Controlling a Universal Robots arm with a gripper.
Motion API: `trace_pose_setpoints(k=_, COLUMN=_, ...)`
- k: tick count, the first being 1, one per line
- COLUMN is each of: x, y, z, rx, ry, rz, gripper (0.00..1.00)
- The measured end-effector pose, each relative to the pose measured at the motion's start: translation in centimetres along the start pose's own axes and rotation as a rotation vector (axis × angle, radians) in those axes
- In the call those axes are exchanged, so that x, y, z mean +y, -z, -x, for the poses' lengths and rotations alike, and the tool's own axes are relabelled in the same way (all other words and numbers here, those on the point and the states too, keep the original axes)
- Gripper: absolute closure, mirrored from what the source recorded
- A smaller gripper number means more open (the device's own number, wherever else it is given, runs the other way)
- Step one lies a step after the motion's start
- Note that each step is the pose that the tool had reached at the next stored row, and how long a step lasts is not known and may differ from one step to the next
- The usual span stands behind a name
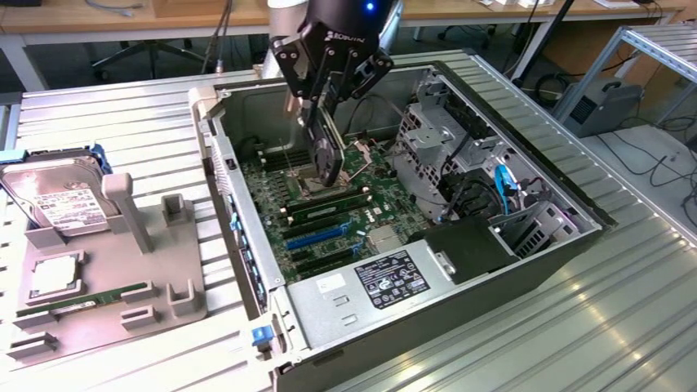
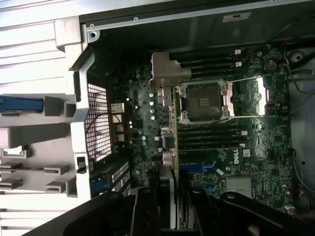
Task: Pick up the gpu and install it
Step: 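Pick up the gpu and move the gpu toward the slot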
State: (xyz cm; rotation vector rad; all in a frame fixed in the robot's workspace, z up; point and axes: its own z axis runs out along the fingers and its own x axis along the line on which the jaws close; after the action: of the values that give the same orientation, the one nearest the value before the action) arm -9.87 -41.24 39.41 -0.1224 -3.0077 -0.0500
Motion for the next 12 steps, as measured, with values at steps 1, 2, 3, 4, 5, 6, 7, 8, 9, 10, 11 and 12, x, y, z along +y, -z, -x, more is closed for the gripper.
trace_pose_setpoints(k=1, x=0.01, y=-0.02, z=0.2, rx=0.0000, ry=0.000, rz=0.0000, gripper=0.73)
trace_pose_setpoints(k=2, x=0.03, y=-0.04, z=0.4, rx=0.0000, ry=0.000, rz=0.0001, gripper=0.73)
trace_pose_setpoints(k=3, x=0.04, y=-0.07, z=0.5, rx=0.0000, ry=0.000, rz=0.0002, gripper=0.73)
trace_pose_setpoints(k=4, x=0.05, y=-0.10, z=0.7, rx=-0.0001, ry=0.000, rz=0.0002, gripper=0.73)
trace_pose_setpoints(k=5, x=0.06, y=-0.14, z=0.8, rx=0.0000, ry=0.000, rz=0.0001, gripper=0.73)
trace_pose_setpoints(k=6, x=0.08, y=-0.17, z=1.0, rx=0.0000, ry=0.000, rz=0.0000, gripper=0.73)
trace_pose_setpoints(k=7, x=0.09, y=-0.20, z=1.2, rx=0.0000, ry=0.000, rz=0.0001, gripper=0.73)
trace_pose_setpoints(k=8, x=0.11, y=-0.22, z=1.4, rx=0.0000, ry=0.000, rz=0.0000, gripper=0.73)
trace_pose_setpoints(k=9, x=0.12, y=-0.24, z=1.6, rx=0.0000, ry=0.000, rz=0.0000, gripper=0.73)
trace_pose_setpoints(k=10, x=0.14, y=-0.27, z=1.9, rx=0.0000, ry=0.000, rz=0.0000, gripper=0.73)
trace_pose_setpoints(k=11, x=0.15, y=-0.31, z=2.0, rx=-0.0001, ry=0.000, rz=0.0001, gripper=0.73)
trace_pose_setpoints(k=12, x=0.16, y=-0.35, z=2.2, rx=-0.0001, ry=0.000, rz=0.0000, gripper=0.73)
